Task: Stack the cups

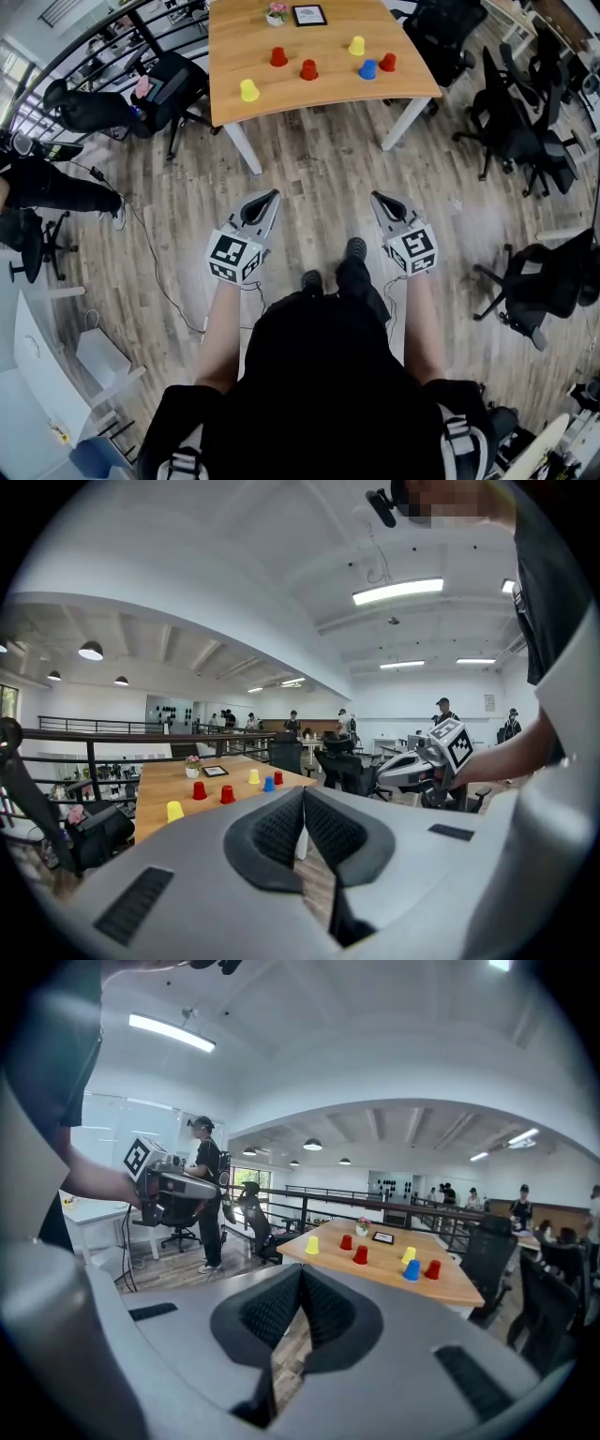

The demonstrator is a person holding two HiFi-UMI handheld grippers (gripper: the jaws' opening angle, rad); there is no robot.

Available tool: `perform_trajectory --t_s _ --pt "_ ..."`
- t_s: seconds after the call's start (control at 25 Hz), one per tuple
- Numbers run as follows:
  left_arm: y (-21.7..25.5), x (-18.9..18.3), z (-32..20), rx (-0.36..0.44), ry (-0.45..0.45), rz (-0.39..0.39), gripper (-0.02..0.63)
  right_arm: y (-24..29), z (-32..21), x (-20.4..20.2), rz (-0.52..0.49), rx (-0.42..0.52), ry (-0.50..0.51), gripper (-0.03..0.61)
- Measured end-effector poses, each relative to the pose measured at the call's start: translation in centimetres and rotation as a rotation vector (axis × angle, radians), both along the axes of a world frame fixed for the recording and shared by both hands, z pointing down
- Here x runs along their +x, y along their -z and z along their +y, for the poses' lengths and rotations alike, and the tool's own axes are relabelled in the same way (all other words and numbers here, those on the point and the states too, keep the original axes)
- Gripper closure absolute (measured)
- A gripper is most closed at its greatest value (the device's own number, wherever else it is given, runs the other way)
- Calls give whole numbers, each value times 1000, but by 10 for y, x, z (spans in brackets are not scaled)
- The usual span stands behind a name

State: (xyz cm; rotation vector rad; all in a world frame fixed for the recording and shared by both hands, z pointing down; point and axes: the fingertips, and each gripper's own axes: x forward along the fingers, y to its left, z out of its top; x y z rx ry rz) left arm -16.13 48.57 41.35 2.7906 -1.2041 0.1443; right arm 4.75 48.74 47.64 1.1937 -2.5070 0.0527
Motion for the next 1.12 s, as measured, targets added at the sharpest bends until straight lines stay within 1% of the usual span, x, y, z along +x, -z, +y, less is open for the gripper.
perform_trajectory --t_s 0.2,0.32,0.4,0.56,0.6,0.64,0.72,0.8,0.88,0.92,1.12 --pt "1 0 -1 -3 0 12 592 -4 0 -1 10 4 11 560" --pt "2 2 -2 -20 -13 58 591 -4 1 -1 10 -1 20 544" --pt "4 2 -3 -19 -11 80 591 -4 1 0 2 1 25 529" --pt "4 3 -7 -18 -13 83 582 -2 -2 2 -16 8 28 477" --pt "5 4 -8 -17 -11 84 557 0 -3 2 -23 9 26 455" --pt "5 4 -8 -16 -7 84 512 1 -4 2 -32 11 26 424" --pt "4 4 -10 -14 1 76 435 1 -5 3 -50 19 25 338" --pt "1 5 -11 -15 5 58 398 1 -7 3 -61 25 18 275" --pt "-2 7 -14 -19 6 46 357 1 -10 4 -61 23 10 234" --pt "-3 8 -15 -21 4 47 348 0 -11 6 -59 21 9 228" --pt "-4 13 -19 -29 -7 60 347 -2 -16 11 -60 19 -4 229"
